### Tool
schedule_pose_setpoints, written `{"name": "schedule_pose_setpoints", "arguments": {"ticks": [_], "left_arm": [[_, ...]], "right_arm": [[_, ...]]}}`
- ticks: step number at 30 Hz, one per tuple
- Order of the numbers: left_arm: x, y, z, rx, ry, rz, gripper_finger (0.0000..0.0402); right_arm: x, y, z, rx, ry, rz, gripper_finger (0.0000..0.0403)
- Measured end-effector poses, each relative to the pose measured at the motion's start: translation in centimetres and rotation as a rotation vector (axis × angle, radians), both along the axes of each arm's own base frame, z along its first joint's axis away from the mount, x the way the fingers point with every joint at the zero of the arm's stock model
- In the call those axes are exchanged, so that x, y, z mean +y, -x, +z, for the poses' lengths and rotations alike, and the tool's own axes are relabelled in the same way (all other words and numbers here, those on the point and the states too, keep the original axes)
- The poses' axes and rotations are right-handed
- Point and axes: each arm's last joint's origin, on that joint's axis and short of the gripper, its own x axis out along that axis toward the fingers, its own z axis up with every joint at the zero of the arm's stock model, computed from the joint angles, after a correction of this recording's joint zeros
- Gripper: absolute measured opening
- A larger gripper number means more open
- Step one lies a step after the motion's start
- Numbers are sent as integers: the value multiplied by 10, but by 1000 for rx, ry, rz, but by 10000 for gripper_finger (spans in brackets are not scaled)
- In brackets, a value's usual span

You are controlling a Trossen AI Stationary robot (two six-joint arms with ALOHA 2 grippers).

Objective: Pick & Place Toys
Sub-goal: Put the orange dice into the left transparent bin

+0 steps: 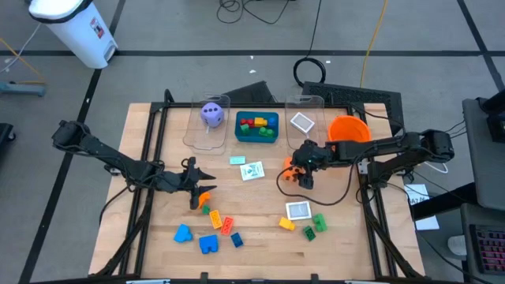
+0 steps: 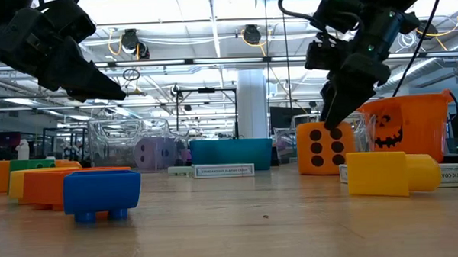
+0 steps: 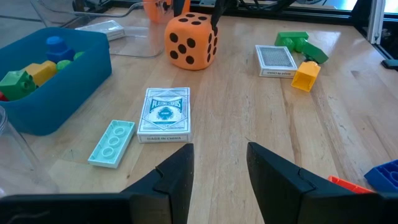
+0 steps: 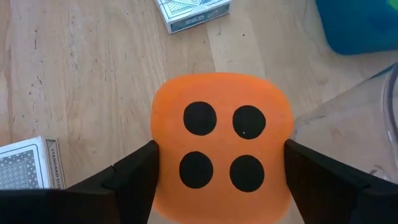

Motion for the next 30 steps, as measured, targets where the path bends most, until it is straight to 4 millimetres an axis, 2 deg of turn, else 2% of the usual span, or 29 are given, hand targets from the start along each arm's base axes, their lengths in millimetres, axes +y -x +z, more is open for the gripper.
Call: {"name": "schedule_pose_setpoints", "arguments": {"ticks": [12,19,24,30], "left_arm": [[0,0,0,0,0,0,152],[0,0,1,-8,-37,-17,152],[-1,-4,11,-96,-171,-66,152],[7,-10,29,-229,-409,-21,155]], "right_arm": [[-1,-12,10,-156,48,47,288],[0,-28,29,-412,31,114,288],[-1,-36,45,-600,53,106,288],[-8,-41,58,-770,-2,80,288]]}}
